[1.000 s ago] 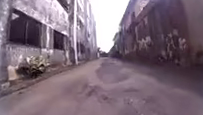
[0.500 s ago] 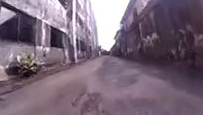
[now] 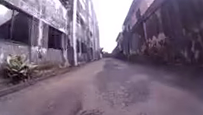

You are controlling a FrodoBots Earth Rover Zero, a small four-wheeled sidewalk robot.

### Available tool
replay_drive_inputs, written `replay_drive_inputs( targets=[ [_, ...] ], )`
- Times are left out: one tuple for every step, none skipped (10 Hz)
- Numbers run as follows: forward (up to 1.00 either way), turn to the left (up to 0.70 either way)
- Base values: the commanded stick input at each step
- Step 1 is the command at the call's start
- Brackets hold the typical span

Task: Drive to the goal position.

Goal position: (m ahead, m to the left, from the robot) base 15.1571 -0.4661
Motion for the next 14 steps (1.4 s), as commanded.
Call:
replay_drive_inputs(
  targets=[
    [1.0,0.0],
    [1.0,0.0],
    [1.0,0.0],
    [1.0,0.0],
    [1.0,0.0],
    [1.0,0.0],
    [1.0,0.0],
    [1.0,0.0],
    [1.0,0.0],
    [1.0,0.0],
    [1.0,0.0],
    [1.0,0.0],
    [1.0,0.0],
    [1.0,0.0]
  ],
)
